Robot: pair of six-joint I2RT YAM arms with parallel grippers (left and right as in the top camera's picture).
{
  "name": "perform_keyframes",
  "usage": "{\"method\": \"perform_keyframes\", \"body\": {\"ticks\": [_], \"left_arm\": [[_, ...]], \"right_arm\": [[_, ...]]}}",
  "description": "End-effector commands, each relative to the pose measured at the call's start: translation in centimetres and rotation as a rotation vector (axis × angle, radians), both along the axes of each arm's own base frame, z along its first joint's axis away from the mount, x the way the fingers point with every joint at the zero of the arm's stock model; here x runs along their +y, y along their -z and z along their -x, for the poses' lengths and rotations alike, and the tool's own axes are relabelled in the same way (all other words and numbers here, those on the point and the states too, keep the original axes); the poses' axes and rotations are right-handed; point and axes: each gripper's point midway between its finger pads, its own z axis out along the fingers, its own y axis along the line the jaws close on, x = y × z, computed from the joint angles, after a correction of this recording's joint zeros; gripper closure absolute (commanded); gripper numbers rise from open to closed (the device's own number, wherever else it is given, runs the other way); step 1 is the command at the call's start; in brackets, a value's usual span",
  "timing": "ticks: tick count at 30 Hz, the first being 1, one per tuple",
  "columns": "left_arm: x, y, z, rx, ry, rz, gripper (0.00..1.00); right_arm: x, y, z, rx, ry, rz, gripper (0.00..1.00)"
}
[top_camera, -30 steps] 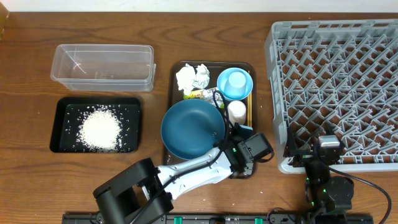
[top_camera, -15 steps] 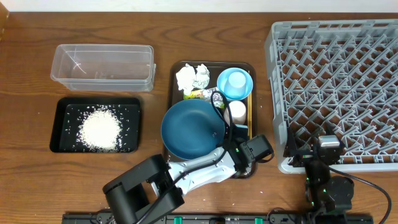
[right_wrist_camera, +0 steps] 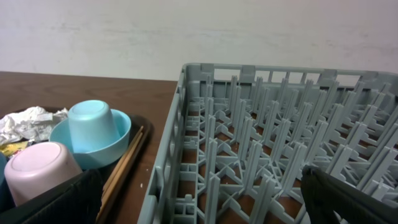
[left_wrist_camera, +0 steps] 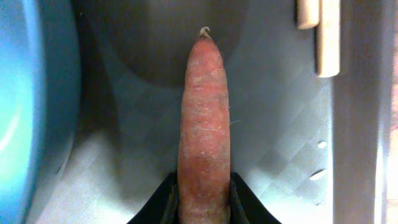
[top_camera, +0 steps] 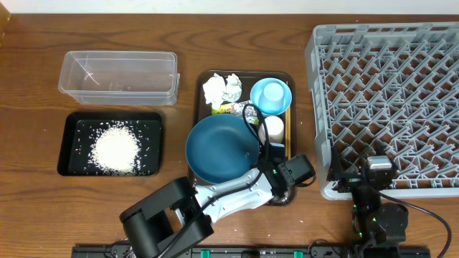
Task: Sort waste into correct bins and load items into the dishwasher rack
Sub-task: 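Carry the carrot left and release it onto the black tray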
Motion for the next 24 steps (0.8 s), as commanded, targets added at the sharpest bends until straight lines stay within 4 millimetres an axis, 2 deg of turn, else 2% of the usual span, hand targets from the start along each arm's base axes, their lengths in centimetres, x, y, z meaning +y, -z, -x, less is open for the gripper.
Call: {"method": "perform_keyframes", "body": {"ticks": [1,4,8,13,16,18,20,24], "left_arm": [[-0.2,-0.3,-0.1,0.014,-0.006,-0.015,0.89],[-0.5,-1.4,0.1,0.022,-0.002,0.010,0.89],[-1.8,-3.9,0.8,0.047,0.016,0.109,0.89],[-2.6,-9.1,1.3,0.035,0.035,0.260,0.88],[-1.9,-12.5,0.9,-0.005,0.023,0.333,0.88],[-1.0,-14.6,0.2,-0.041,0.015,0.368,0.88],[1.0,-16.1,-1.0,-0.094,-0.034,0.364,0.87],[8.1,-18.0,-4.6,-0.208,-0.229,0.274,0.87]], "right_arm": [[-0.5,0.1,0.0,0.001,0.021,0.011,0.01],[-0.5,0.1,0.0,0.001,0.021,0.011,0.01],[-0.5,0.1,0.0,0.001,0.021,0.011,0.01],[-0.5,0.1,0.0,0.001,0.021,0.011,0.01],[-0.5,0.1,0.0,0.001,0.021,0.011,0.01],[-0.5,0.1,0.0,0.001,0.021,0.011,0.01],[-0.5,0.1,0.0,0.001,0.021,0.011,0.01],[-0.5,0.1,0.0,0.001,0.021,0.011,0.01]]}}
